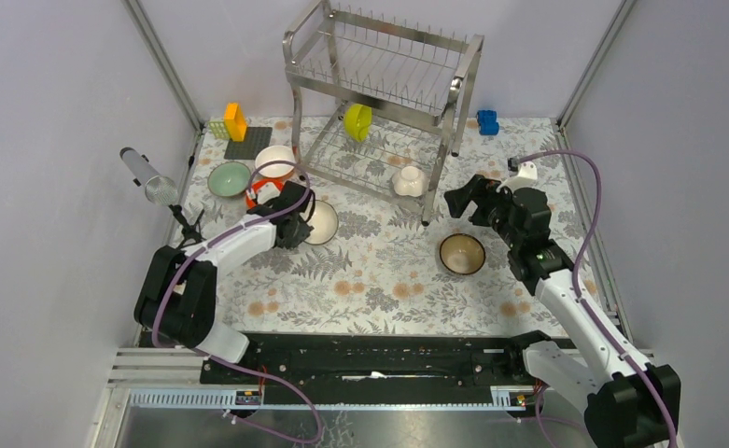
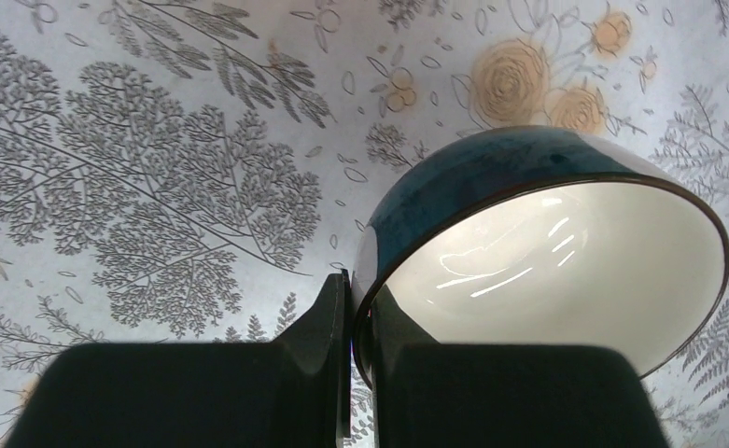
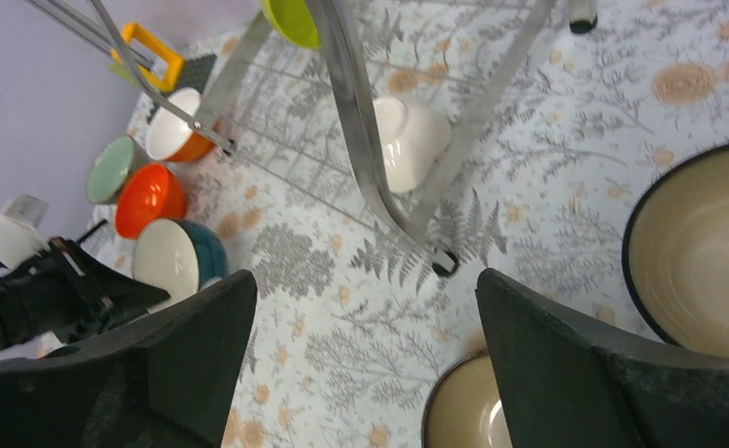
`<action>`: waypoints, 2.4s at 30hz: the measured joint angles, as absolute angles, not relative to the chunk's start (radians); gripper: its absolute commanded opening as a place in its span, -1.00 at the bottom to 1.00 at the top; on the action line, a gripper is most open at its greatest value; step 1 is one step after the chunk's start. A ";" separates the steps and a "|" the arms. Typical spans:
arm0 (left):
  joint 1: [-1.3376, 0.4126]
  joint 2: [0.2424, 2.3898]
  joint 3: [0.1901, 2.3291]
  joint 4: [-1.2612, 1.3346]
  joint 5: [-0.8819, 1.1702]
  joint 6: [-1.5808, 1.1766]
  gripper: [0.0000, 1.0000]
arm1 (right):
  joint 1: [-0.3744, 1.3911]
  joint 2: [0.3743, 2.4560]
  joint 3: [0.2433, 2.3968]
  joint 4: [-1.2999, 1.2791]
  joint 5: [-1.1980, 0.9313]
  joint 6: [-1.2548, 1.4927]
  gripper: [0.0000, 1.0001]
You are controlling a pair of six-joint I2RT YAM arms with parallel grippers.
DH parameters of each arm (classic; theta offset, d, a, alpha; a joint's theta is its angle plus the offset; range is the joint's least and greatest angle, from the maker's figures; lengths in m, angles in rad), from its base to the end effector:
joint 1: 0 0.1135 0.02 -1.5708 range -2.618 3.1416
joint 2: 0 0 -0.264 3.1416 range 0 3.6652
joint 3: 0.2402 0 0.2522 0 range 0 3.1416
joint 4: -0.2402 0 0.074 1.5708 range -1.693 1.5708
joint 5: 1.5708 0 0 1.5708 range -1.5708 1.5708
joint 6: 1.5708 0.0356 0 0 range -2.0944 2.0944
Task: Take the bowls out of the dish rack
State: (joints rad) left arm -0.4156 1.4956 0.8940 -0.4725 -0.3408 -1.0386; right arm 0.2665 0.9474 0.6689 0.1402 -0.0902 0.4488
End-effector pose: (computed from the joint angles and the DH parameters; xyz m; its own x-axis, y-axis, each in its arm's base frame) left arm 0.2677 -0.1051 0.1930 -0.6105 -0.6183 -0.4950 -0.5739 0.7760 -0.2615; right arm 0.2175 0.0627 0.3031 -0.2710 0.3740 -0.8870 -0.2561 0.8602 0.4409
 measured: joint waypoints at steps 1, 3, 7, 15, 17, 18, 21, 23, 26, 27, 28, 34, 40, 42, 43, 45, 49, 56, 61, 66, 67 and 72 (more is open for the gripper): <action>-0.407 1.496 0.896 -0.480 -0.340 -1.047 -0.93 | 0.266 0.939 0.665 0.121 -0.089 0.442 0.83; -0.384 1.496 0.896 -0.489 -0.339 -1.062 -0.91 | 0.266 0.926 0.662 0.083 -0.090 0.430 0.79; -0.320 1.492 0.891 -0.508 -0.338 -1.101 -0.88 | 0.266 0.900 0.662 0.012 -0.072 0.409 0.77; -0.237 1.431 0.830 -0.551 -0.338 -1.207 -0.86 | 0.266 0.861 0.662 -0.050 -0.043 0.380 0.77; -0.207 1.428 0.817 -0.569 -0.330 -1.226 -0.87 | 0.266 0.861 0.662 -0.056 -0.043 0.376 0.77; -0.190 1.428 0.813 -0.582 -0.329 -1.236 -0.88 | 0.266 0.861 0.662 -0.059 -0.043 0.374 0.77; -0.149 1.422 0.812 -0.614 -0.331 -1.271 -0.90 | 0.266 0.862 0.662 -0.063 -0.043 0.371 0.77; -0.125 1.414 0.812 -0.644 -0.341 -1.300 -0.90 | 0.266 0.862 0.662 -0.063 -0.044 0.370 0.78; -0.088 1.402 0.812 -0.693 -0.353 -1.350 -0.90 | 0.266 0.862 0.662 -0.063 -0.044 0.370 0.78; -0.071 1.397 0.812 -0.710 -0.356 -1.368 -0.90 | 0.266 0.862 0.662 -0.062 -0.045 0.370 0.78; -0.052 1.394 0.812 -0.726 -0.361 -1.383 -0.90 | 0.266 0.862 0.662 -0.062 -0.045 0.370 0.78; 0.030 1.391 0.825 -0.774 -0.384 -1.434 -0.76 | 0.266 0.862 0.662 -0.063 -0.044 0.366 0.78; 0.068 1.403 0.884 -0.748 -0.357 -1.380 -0.06 | 0.266 0.857 0.662 -0.067 -0.045 0.355 0.80; 0.068 1.400 0.894 -0.724 -0.344 -1.355 -0.04 | 0.266 0.852 0.662 -0.072 -0.046 0.351 0.80; 0.068 1.396 0.894 -0.717 -0.340 -1.348 -0.04 | 0.266 0.849 0.662 -0.073 -0.047 0.350 0.80; 0.067 1.385 0.894 -0.714 -0.328 -1.332 -0.03 | 0.266 0.846 0.662 -0.075 -0.055 0.348 0.78; 0.054 1.336 0.886 -0.706 -0.305 -1.300 -0.04 | 0.266 0.845 0.662 -0.075 -0.083 0.349 0.70; -0.077 1.297 0.873 -0.677 -0.265 -1.258 -0.06 | 0.267 0.860 0.665 -0.077 -0.132 0.356 0.55; -0.170 1.298 0.873 -0.660 -0.258 -1.247 -0.07 | 0.293 0.884 0.663 -0.039 -0.163 0.387 0.53; -0.234 1.325 0.873 -0.639 -0.257 -1.230 -0.09 | 0.343 0.925 0.662 0.014 -0.176 0.407 0.54; -0.235 1.332 0.873 -0.637 -0.256 -1.227 -0.09 | 0.349 0.931 0.662 0.015 -0.177 0.408 0.54; -0.274 1.346 0.875 -0.635 -0.269 -1.201 -0.14 | 0.398 0.955 0.663 0.037 -0.179 0.408 0.52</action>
State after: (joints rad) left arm -0.2737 1.3460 0.8753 -0.6346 -0.2687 -1.2011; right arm 0.3981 0.9546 0.6628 0.0372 -0.1795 0.4076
